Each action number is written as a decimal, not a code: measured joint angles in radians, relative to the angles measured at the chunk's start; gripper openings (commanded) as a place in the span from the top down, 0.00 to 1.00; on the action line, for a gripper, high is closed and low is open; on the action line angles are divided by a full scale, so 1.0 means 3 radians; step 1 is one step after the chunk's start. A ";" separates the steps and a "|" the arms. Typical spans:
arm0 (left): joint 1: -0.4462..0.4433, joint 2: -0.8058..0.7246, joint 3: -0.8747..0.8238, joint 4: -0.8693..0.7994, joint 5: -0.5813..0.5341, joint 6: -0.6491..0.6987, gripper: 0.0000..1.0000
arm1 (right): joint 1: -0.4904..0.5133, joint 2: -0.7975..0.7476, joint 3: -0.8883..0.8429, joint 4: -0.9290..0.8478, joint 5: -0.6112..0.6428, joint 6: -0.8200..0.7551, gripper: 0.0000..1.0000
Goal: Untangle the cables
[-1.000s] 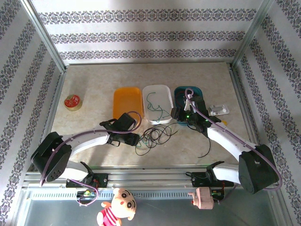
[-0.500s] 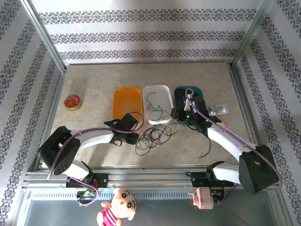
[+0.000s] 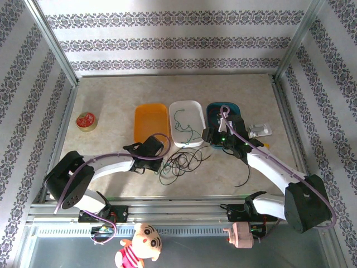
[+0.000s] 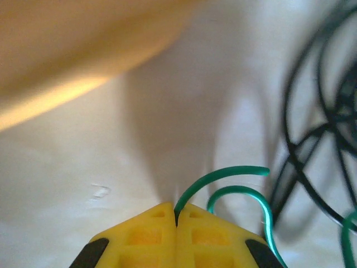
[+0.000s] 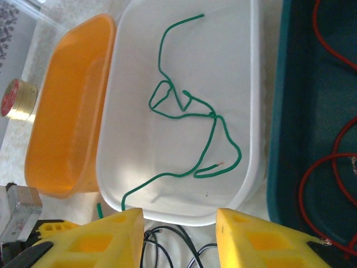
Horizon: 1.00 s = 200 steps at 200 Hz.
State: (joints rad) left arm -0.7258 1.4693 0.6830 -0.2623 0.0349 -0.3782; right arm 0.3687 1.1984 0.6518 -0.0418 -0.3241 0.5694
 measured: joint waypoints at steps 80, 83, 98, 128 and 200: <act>-0.0130 -0.1373 0.0099 0.0102 0.0083 0.0181 1.00 | 0.0552 0.0003 0.0055 -0.0005 -0.0818 -0.0429 0.60; -0.0130 -0.1376 0.0118 0.0102 0.0083 0.0191 1.00 | 0.0584 0.0014 0.0074 -0.0015 -0.0842 -0.0443 0.60; -0.0130 -0.1376 0.0195 0.0100 0.0084 0.0216 1.00 | 0.0729 0.0104 0.0201 -0.0072 -0.0932 -0.0532 0.59; -0.0130 -0.1376 0.0256 0.0100 0.0084 0.0268 1.00 | 0.0902 0.0285 0.0459 -0.0127 -0.1116 -0.0640 0.59; -0.0130 -0.1354 0.0256 0.0100 0.0081 0.0291 1.00 | 0.1082 0.0432 0.0660 -0.0556 -0.1170 -0.0886 0.55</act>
State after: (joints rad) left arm -0.7647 1.0630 0.7597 -0.2321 0.0593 -0.2909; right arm 0.6933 1.3281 0.8497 -0.2085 -0.6750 0.3035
